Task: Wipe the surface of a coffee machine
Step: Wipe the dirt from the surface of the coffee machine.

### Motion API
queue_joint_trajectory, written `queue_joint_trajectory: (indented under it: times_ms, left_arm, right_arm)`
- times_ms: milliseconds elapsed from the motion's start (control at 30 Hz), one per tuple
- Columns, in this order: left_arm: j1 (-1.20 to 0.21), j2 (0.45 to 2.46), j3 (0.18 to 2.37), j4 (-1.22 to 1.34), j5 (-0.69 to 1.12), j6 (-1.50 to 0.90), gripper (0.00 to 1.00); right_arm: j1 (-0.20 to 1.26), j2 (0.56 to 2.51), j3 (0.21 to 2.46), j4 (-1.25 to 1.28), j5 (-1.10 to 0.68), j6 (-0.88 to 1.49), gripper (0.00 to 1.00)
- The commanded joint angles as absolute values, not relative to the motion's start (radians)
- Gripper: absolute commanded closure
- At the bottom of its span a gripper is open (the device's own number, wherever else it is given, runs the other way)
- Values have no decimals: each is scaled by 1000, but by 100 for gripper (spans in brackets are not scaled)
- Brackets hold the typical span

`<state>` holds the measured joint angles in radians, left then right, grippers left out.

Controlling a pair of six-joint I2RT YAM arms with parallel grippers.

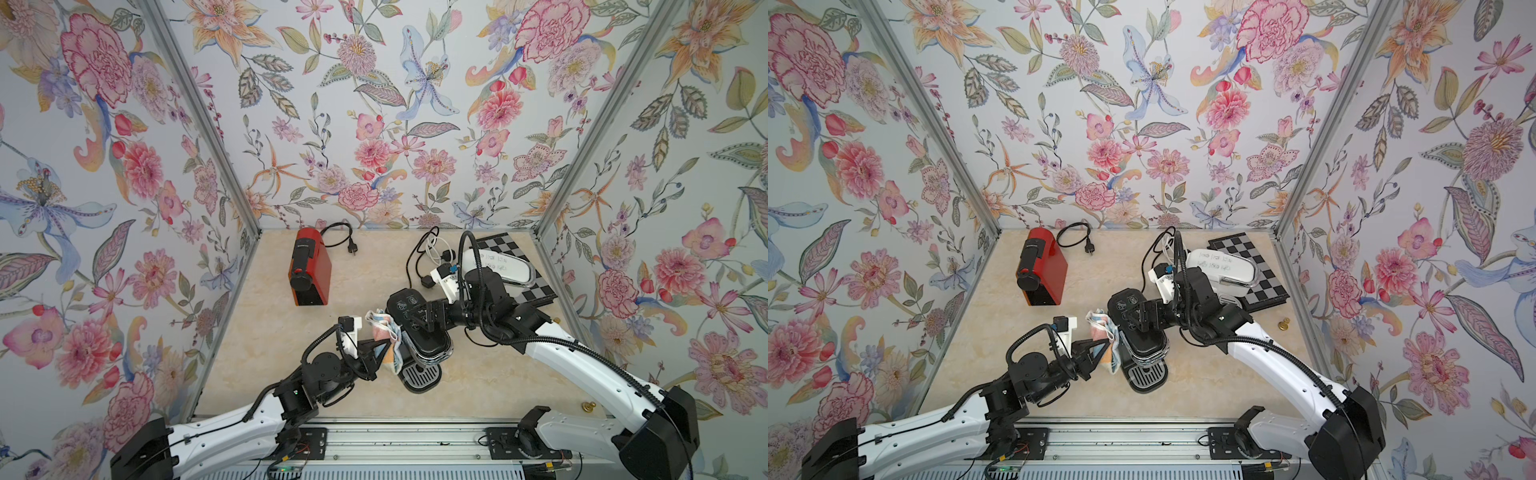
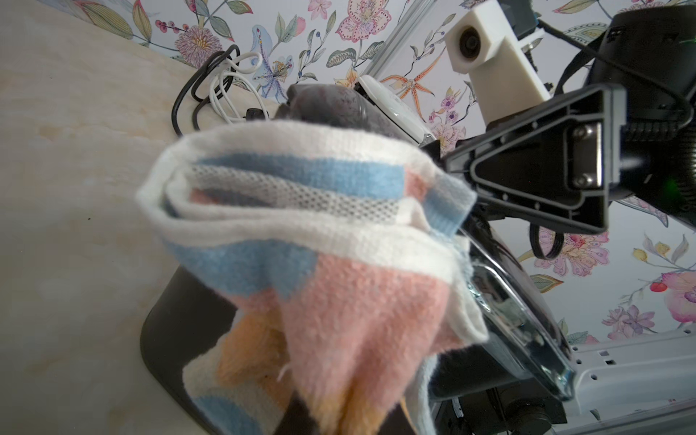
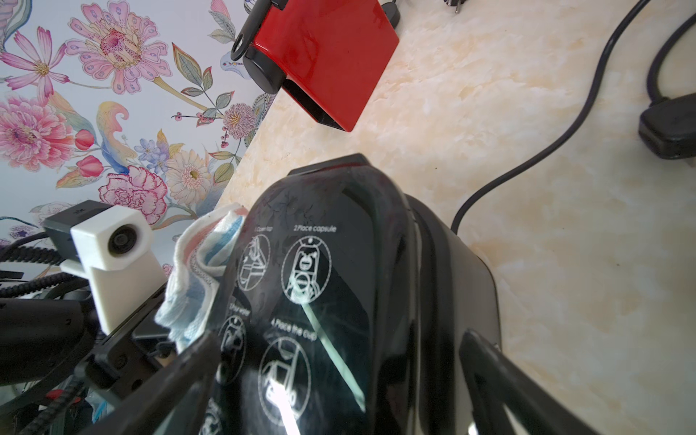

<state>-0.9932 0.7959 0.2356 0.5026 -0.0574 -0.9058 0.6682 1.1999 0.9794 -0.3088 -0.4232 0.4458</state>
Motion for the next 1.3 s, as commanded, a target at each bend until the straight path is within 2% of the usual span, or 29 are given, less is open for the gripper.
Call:
queue_joint_trajectory:
  times_ms: [0, 200, 367, 533, 667, 1033, 1267]
  left_arm:
    - [-949, 799, 251, 576, -97, -911, 100]
    - [-879, 846, 258, 633, -7, -889, 100]
    - [-892, 944, 253, 696, 84, -870, 100]
    - [-1082, 982, 316, 586, 6, -711, 100]
    - [-1152, 1006, 314, 559, -17, -713, 100]
    - [-1282, 1037, 357, 505, 57, -678, 100]
    - [-1293, 987, 375, 500, -9, -637, 100]
  right_arm:
    - [676, 1204, 947, -323, -430, 449, 0]
    - [678, 1213, 937, -307, -431, 456, 0]
    - [677, 1216, 936, -301, -427, 456, 0]
    - [669, 1216, 924, -295, -426, 456, 0]
    - [664, 1221, 918, -285, -433, 459, 0]
    - [655, 1222, 891, -259, -435, 471, 0]
    - [662, 1227, 878, -242, -445, 479, 0]
